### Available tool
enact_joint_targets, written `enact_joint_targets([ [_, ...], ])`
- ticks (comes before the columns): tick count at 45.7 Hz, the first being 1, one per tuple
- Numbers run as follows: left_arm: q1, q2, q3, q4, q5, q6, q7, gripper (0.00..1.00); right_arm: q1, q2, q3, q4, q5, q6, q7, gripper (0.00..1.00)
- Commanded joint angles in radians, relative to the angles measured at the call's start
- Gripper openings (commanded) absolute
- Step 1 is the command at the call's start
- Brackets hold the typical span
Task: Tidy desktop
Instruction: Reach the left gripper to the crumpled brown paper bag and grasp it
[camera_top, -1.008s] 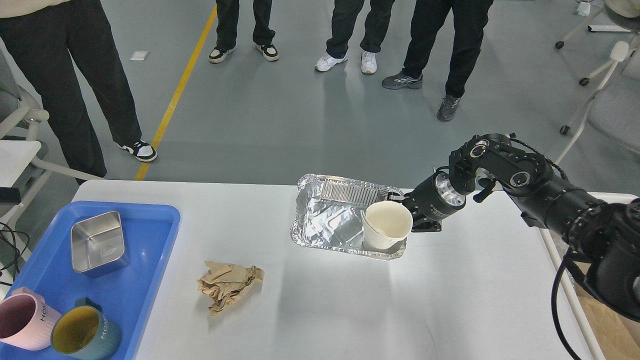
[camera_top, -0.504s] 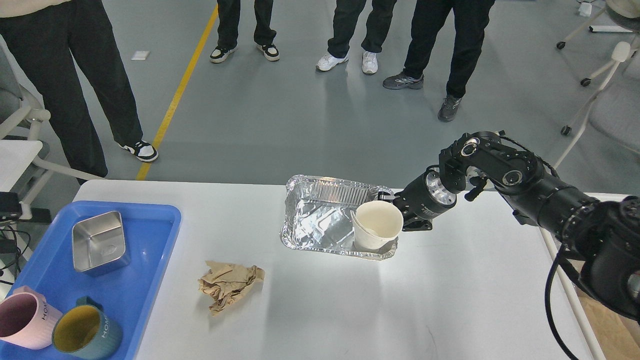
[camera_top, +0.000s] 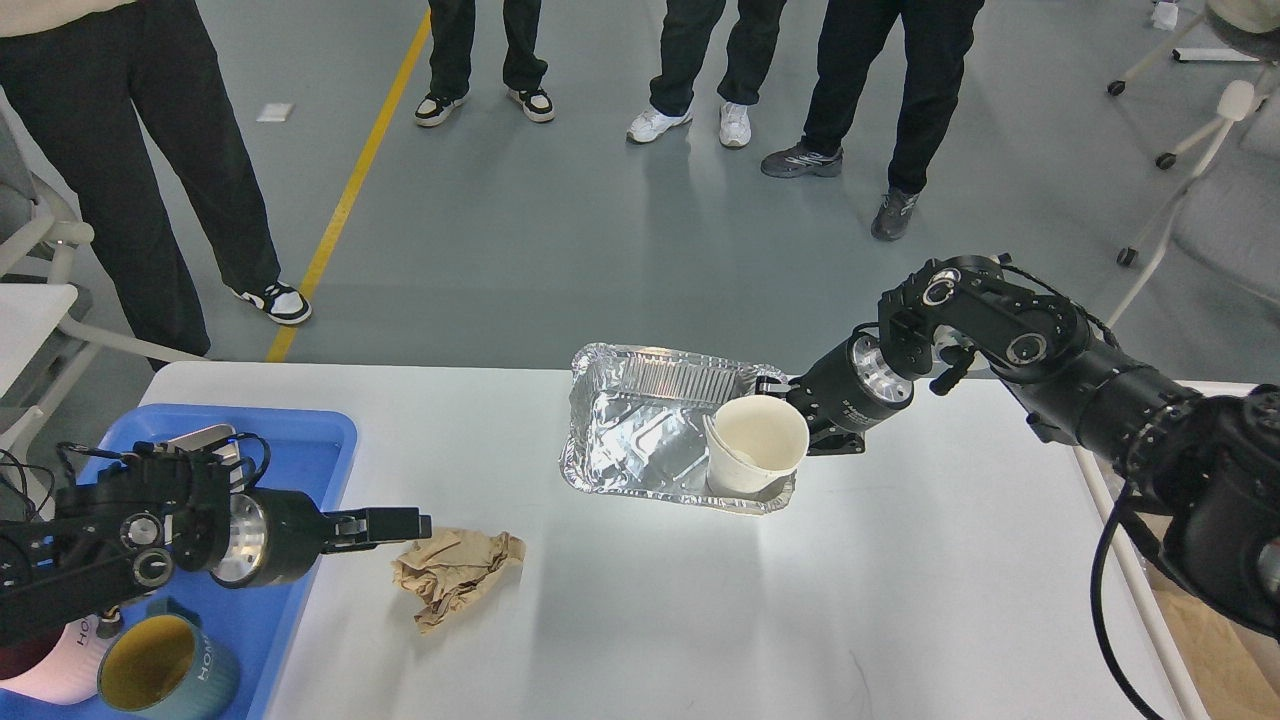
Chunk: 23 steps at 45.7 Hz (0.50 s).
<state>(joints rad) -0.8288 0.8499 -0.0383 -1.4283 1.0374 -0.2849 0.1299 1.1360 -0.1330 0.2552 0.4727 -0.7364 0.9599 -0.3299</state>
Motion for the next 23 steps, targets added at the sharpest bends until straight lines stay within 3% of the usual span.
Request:
enact_joint_targets([
  [1,0.033,-0.104,-0.002,0.094,0.059,0.018,0.013,0.96,-0.010,-0.008,0.001,0.000,0.000,0.000,0.002,0.00],
  [23,0.059,-0.308,0.002,0.270,0.185,0.030,0.054,0.96,-0.021,-0.022,0.001,0.007,0.000,0.000,0.003,0.00],
])
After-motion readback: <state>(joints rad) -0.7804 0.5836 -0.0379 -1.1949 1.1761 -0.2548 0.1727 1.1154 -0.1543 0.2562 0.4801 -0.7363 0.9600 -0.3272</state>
